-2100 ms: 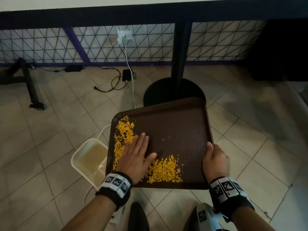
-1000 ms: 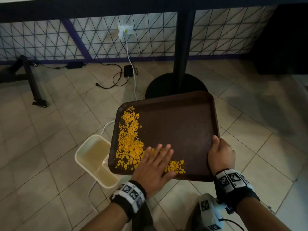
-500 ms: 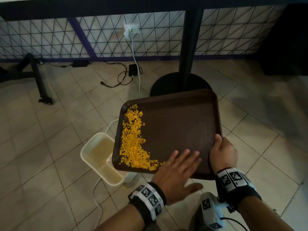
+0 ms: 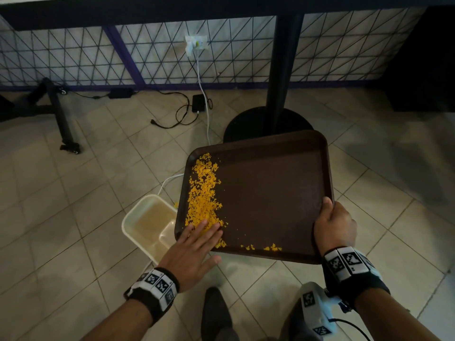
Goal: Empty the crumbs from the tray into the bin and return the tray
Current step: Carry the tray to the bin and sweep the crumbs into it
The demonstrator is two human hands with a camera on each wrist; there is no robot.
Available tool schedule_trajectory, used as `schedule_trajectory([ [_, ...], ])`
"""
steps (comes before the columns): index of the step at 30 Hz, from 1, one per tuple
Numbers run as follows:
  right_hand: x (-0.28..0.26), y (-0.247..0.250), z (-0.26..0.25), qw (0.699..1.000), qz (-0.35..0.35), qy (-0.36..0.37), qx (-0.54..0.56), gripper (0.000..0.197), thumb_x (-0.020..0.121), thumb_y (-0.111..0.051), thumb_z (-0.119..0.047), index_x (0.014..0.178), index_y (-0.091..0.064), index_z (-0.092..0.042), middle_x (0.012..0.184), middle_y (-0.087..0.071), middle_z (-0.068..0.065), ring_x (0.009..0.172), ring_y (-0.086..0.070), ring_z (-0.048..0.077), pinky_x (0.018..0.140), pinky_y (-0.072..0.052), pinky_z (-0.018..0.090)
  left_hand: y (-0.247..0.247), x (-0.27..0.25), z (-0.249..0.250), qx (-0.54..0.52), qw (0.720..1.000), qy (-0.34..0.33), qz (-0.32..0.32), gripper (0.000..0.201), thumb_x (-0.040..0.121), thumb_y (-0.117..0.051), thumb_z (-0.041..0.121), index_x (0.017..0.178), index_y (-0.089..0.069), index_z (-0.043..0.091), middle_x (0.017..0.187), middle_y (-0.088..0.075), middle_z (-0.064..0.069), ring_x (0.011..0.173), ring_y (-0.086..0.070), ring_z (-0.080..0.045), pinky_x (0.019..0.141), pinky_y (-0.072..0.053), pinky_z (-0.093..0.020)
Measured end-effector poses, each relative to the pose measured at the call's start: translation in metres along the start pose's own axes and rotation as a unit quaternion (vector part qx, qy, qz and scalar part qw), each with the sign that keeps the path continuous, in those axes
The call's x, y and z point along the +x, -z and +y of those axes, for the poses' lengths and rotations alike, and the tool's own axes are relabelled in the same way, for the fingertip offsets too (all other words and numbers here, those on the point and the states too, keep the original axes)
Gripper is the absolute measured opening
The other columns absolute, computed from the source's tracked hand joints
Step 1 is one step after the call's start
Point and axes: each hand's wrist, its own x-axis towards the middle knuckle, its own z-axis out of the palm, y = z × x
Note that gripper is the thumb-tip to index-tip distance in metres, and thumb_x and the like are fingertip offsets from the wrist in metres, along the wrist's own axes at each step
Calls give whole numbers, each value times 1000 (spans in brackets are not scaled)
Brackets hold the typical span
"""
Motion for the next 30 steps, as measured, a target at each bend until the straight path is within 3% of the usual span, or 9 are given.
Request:
schedule_trajectory([
  [2, -4, -4, -3, 1000, -4, 3, 2, 43, 100, -32, -34, 98, -59, 0, 76, -53, 9, 68, -43, 24, 62, -29, 27, 12, -1, 10, -28, 999, -4, 23, 62, 104, -19, 58, 156, -11, 27, 164, -11, 3, 151, 11, -16, 118, 6, -41],
  [6, -11, -12, -12, 1000, -14, 11, 2, 45, 99, -31, -35, 98, -59, 0, 80, -59, 16, 68, -44, 25, 63, -31, 29, 30, 13, 71, -53, 994, -90, 35, 65, 101, -15, 64, 156, 0, 31, 162, 7, 11, 150, 15, -17, 119, 16, -39],
  [10, -19, -18, -21, 1000, -16, 25, -3, 43, 100, -32, -33, 101, -59, 1, 80, -54, 10, 69, -42, 22, 64, -30, 28, 20, 27, 103, -25, 992, -123, 28, 65, 101, -18, 63, 156, -10, 30, 163, -1, 11, 152, 4, -19, 119, 6, -51],
  [12, -19, -17, -22, 999, -19, 27, -3, 43, 100, -32, -33, 99, -59, 1, 82, -58, 14, 70, -43, 23, 65, -30, 29, 16, 22, 93, -29, 993, -109, 40, 63, 101, -14, 63, 156, -8, 33, 164, 2, 12, 151, 10, -18, 119, 9, -46],
  [16, -16, -13, -21, 1000, -23, 12, 9, 45, 100, -31, -33, 100, -59, 2, 93, -64, 25, 72, -42, 25, 67, -31, 30, 6, -2, 45, -59, 997, -47, 3, 62, 99, -5, 65, 154, 7, 39, 162, 15, 16, 147, 27, -12, 117, 20, -40],
  [20, -15, -12, -24, 999, -29, 11, 9, 45, 100, -31, -33, 102, -59, 3, 96, -64, 25, 74, -42, 24, 68, -30, 29, -8, -18, 2, -24, 1000, 7, -15, 60, 99, -4, 65, 152, 5, 39, 163, 11, 10, 147, 25, -19, 117, 14, -44],
  [26, -16, -9, -25, 1000, -20, 20, 8, 46, 100, -31, -34, 105, -59, 2, 95, -64, 23, 73, -43, 23, 67, -32, 29, -23, -37, -35, -30, 998, 57, -11, 60, 102, -14, 61, 156, -9, 34, 164, -6, 7, 150, 15, -15, 117, 3, -43],
  [30, -18, -10, -28, 999, -28, 27, 4, 45, 100, -31, -34, 106, -59, 1, 91, -63, 21, 73, -43, 23, 68, -32, 29, -11, -38, -33, -82, 995, 46, 26, 61, 101, -8, 62, 156, -4, 35, 164, 7, 11, 148, 22, -8, 119, 12, -37],
])
